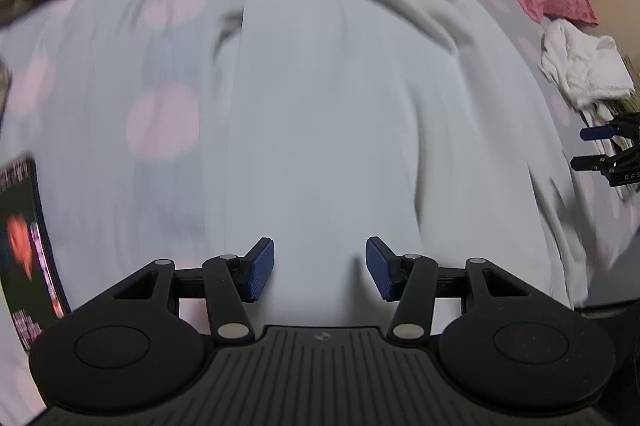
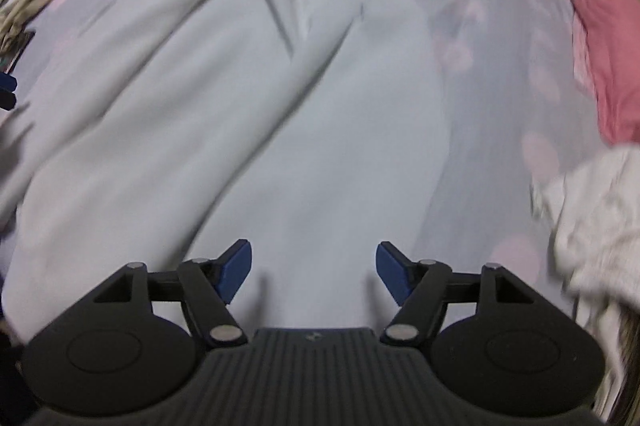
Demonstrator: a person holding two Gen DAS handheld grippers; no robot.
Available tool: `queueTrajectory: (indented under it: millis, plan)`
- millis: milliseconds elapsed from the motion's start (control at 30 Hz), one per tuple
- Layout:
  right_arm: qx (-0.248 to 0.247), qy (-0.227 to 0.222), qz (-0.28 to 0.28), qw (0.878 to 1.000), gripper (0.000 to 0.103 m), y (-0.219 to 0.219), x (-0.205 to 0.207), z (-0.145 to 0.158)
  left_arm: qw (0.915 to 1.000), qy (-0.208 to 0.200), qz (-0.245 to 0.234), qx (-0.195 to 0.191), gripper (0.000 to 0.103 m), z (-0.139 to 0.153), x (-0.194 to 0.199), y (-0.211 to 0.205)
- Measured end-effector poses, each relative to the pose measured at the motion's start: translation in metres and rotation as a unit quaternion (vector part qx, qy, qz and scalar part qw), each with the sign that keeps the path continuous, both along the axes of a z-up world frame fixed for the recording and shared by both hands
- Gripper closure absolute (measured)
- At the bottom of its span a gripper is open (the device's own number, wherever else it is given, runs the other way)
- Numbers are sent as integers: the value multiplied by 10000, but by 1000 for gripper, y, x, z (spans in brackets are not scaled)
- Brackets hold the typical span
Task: Fold clothes
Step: 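Lower the sweatshirt flat onto the bed and open both tools, then grasp the sweatshirt sleeve with the right tool and lift it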
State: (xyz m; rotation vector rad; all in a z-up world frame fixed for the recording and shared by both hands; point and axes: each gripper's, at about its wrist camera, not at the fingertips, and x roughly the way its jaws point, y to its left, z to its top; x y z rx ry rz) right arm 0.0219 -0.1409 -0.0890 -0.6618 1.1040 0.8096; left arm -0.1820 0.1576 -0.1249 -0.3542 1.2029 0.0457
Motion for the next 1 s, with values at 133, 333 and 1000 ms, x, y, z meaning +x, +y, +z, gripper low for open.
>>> queueTrajectory:
  millis: [133,333,1000]
  plan:
    - [-378,308,-47,9988,30,-18,-5,-21,9998,196,16,37,54,-17,-15,1]
    - [-569,1018,-391,9924,30,-20,-1,-44,9998,178,-3,11,54,-15,-18,1]
    - [-1057,375,1336,9847,98,34,-115,-37,9994,126,-311,37,54,-12,-6,-19]
